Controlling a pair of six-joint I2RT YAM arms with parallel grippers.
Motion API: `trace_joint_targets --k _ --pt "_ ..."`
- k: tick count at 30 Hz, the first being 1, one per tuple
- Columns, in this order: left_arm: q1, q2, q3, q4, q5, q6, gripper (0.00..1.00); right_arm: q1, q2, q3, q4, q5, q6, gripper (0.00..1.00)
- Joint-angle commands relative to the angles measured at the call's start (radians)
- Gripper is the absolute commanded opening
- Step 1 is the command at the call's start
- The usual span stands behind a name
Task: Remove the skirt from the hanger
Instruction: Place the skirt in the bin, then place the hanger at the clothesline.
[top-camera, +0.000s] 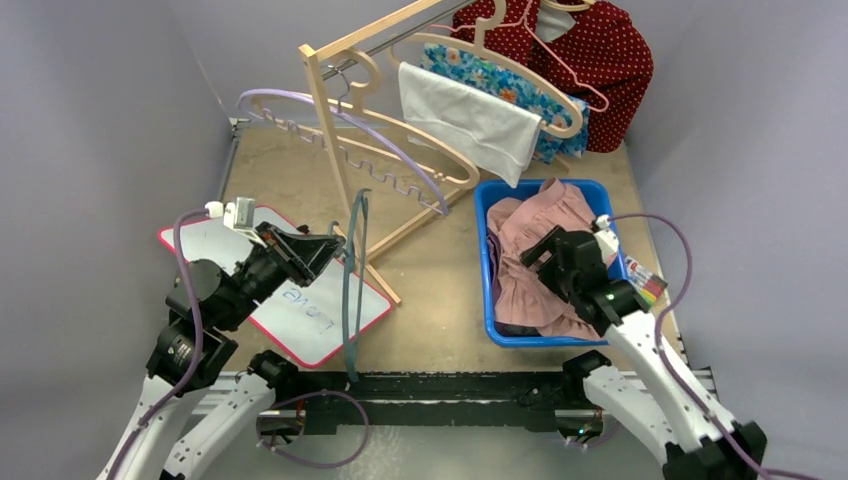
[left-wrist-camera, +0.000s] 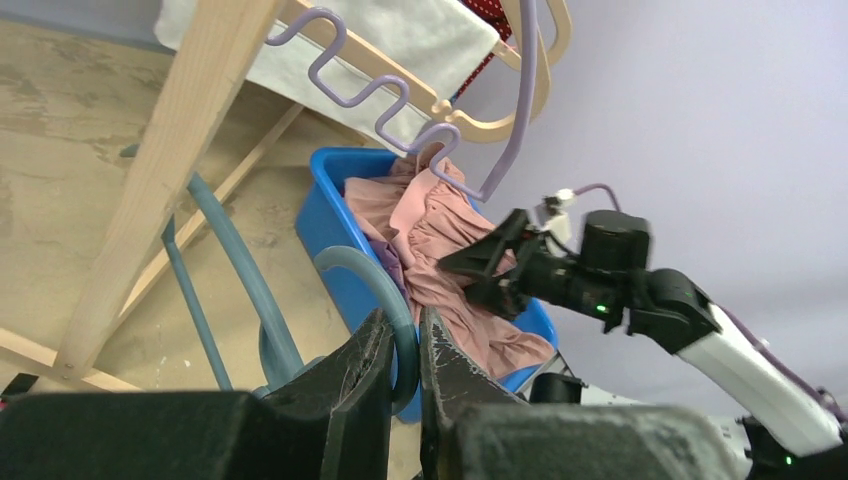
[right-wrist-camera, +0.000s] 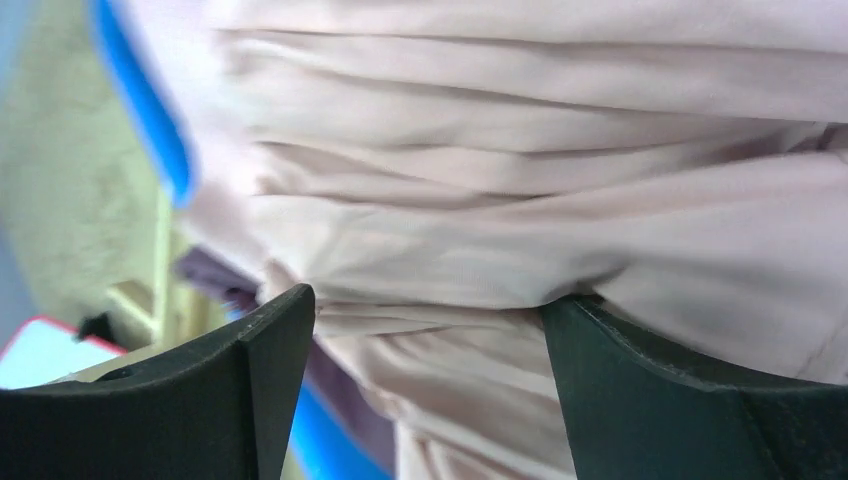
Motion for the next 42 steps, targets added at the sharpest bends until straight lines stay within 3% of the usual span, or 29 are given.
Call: trace_joint_targets --k 1,7,12,19,26,29,33,42 --pt "0.007 -0.024 0.023 0.036 -0.082 -0.006 0.0 -0.004 -0.133 0.13 -0.092 0.009 -0.08 0.85" --pt "0.007 -0.041 0.052 -0.002 -0.115 -0.002 0.0 -0.003 -0.274 0.142 -0.06 0.019 -0.162 0.85" --pt "0.007 -0.063 0.072 -0.034 -0.139 -0.011 0.0 -0.003 -0.284 0.164 -0.001 -0.032 -0.303 0.84" --pt "0.007 -0.058 0.058 0.009 -0.138 -0.055 0.0 -0.001 -0.193 0.22 0.206 -0.392 -0.553 0.84" --pt "0.007 0.015 -0.033 0.234 -0.125 -0.172 0.0 0.015 -0.096 0.119 0.419 -0.757 -0.528 0.83" --pt "0.007 0.051 -0.053 0.275 -0.153 -0.204 0.0 0.106 -0.087 0.085 0.509 -0.757 -0.486 0.84" --pt "0.007 0.081 -0.066 0.285 -0.187 -0.218 0.0 0.339 -0.063 0.068 0.598 -0.668 -0.467 0.85" --pt "0.006 0.081 -0.082 0.266 -0.244 -0.229 0.0 0.683 0.069 0.088 0.735 -0.575 -0.528 0.85"
